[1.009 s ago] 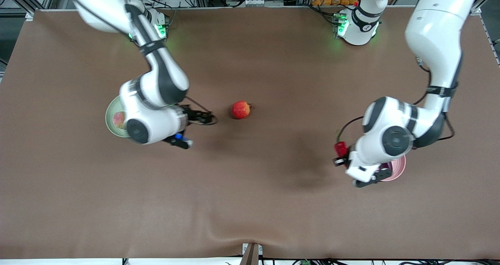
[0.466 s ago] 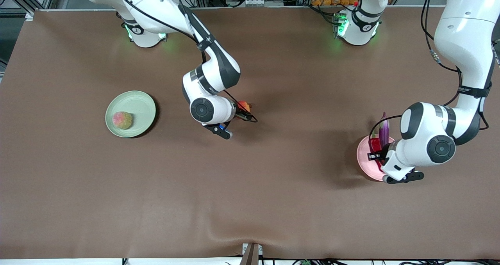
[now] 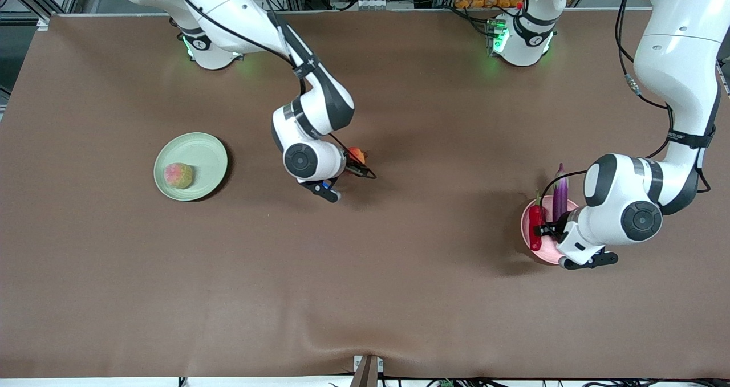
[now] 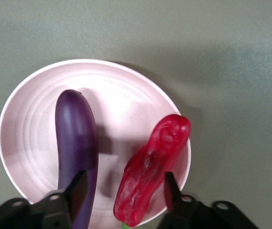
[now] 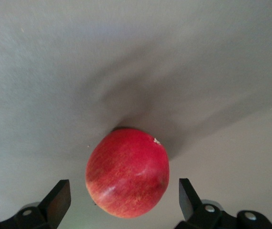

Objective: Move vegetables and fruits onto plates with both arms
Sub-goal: 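Set the chili on the pink plate while the right gripper grasps the apple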

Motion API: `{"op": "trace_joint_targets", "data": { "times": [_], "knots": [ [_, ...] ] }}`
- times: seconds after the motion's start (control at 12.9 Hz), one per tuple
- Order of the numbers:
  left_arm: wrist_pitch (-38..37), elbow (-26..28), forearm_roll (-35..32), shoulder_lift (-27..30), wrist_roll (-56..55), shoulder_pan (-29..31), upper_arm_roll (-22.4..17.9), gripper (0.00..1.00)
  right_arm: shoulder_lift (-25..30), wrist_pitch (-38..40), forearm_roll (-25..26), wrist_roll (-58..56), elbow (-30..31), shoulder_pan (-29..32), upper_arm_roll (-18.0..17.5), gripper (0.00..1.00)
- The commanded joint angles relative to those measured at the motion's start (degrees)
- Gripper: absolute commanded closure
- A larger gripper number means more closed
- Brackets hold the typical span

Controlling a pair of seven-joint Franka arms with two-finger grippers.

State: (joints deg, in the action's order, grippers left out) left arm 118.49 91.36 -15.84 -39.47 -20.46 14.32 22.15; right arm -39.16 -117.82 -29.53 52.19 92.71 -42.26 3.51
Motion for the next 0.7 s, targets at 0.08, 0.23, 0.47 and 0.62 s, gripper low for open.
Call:
{"op": "trace_joint_targets", "data": {
  "times": [0.08, 0.23, 0.47, 0.62],
  "knots": [
    [-0.10, -0.21, -1.21, 3.77, 1.12, 0.88, 0.26, 0.00, -0.22, -0.92, -0.53, -0.07, 0.28, -0.90, 0.36, 0.52],
    [-0.62, -1.00, -1.21, 6.94, 2.00, 1.41, 0.35, 0.00, 0.22, -0.22, -0.53, -1.20, 0.11, 0.67, 0.44, 0.99],
    [-7.01, -5.03, -1.21, 9.94, 2.27, 1.76, 0.26, 0.00, 1.45, 10.71, -0.62, -11.19, -2.52, 8.56, 0.79, 1.00],
    [-11.08, -7.76, -0.95, 11.94, 2.79, 1.94, 0.26, 0.00, 2.07, 19.78, -0.01, -21.90, -4.89, 16.55, 1.06, 1.00]
  ]
}}
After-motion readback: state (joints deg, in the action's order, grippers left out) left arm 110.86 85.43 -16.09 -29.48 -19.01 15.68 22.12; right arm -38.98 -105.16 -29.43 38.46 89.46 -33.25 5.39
